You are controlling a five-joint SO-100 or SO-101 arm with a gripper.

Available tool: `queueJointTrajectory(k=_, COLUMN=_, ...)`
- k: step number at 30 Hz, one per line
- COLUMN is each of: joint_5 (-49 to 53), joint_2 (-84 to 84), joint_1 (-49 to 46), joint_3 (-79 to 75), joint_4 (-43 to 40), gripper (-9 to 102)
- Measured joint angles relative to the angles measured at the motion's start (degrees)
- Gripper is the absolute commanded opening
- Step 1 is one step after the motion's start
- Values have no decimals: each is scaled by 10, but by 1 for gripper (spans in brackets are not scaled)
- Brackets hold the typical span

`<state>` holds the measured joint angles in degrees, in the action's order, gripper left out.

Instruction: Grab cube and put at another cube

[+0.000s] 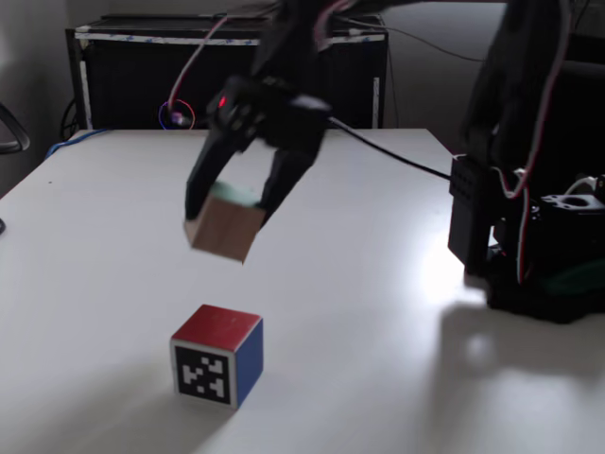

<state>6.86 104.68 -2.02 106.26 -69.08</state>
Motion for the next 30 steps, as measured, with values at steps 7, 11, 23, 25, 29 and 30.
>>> queueJointTrajectory(k=7, joint_5=-43, joint_2=39, joint_1=107, joint_3=1, joint_4=-32, gripper=14)
queueJointTrajectory(k=11, joint_5=-58, joint_2=38, joint_1=145, joint_3=-5, joint_4=-39, gripper=14)
queueJointTrajectory(k=23, joint_5=-82, joint_2=-62, joint_1=174, joint_3=-84, joint_4=-39, gripper=15)
queueJointTrajectory(k=25, joint_5=-82, joint_2=-81, joint_1=175, joint_3=-97, joint_4=-39, gripper=15)
queueJointTrajectory(k=29, joint_5=-82, joint_2=-105, joint_1=176, joint_3=-108, joint_4=-39, gripper=15)
queueJointTrajectory(k=30, joint_5=-82, joint_2=-109, joint_1=178, joint_3=-112, joint_4=-39, gripper=15)
